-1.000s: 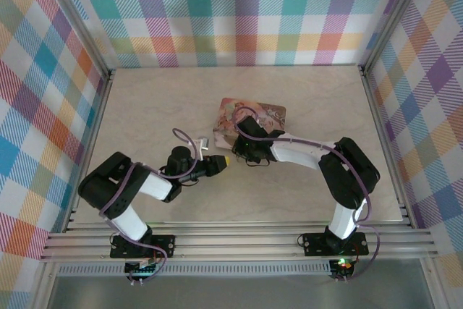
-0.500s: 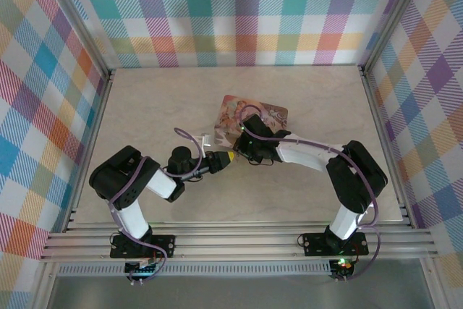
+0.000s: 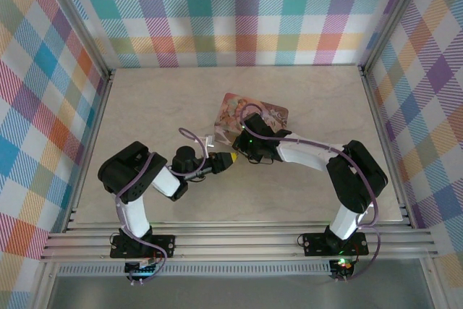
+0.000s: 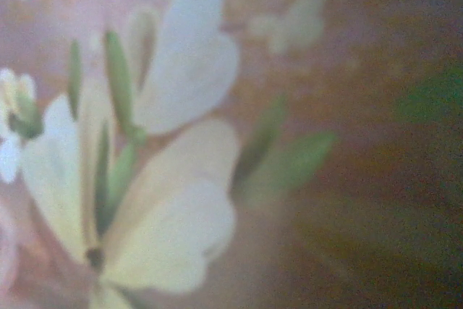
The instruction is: Unlock the padlock with the key
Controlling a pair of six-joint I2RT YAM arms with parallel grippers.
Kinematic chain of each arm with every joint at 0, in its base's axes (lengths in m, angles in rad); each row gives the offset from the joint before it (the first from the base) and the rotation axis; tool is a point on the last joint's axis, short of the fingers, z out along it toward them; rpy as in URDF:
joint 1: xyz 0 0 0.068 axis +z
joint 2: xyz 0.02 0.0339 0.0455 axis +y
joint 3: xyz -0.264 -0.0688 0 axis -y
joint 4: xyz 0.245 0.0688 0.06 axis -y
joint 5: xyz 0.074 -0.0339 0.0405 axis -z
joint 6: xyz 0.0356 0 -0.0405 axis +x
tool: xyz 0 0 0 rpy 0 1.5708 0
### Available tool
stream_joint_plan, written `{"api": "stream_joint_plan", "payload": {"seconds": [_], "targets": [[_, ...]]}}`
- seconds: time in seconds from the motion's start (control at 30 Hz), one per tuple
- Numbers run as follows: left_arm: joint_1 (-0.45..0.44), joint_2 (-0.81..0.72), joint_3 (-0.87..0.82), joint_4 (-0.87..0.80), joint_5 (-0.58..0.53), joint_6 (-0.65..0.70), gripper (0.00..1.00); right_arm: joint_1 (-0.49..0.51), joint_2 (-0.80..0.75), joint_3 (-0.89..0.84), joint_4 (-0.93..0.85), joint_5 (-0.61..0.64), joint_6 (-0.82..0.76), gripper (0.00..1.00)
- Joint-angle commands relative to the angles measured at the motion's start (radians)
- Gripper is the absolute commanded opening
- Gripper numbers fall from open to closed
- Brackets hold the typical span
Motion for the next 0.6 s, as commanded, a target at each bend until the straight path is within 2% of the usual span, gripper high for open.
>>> {"api": "stream_joint_plan", "payload": {"seconds": [0.0,0.4,0.5,0.57], "targets": [[-0.007,0.019,0.032,0.045,0.016,0.0,0.36,-0.008,-0.027,-0.01,0.029,-0.086,0.056,0.0],[-0.008,0.047,0.06,0.047,0.033,-0.004,0.34,-0.013,-0.032,-0.012,0.038,-0.105,0.075,0.0],[-0.009,0.05,0.061,0.049,0.034,-0.007,0.28,-0.013,-0.032,-0.014,0.04,-0.108,0.077,0.0],[-0.009,0.045,0.057,0.049,0.034,-0.006,0.2,-0.013,-0.032,-0.015,0.04,-0.109,0.079,0.0]]}}
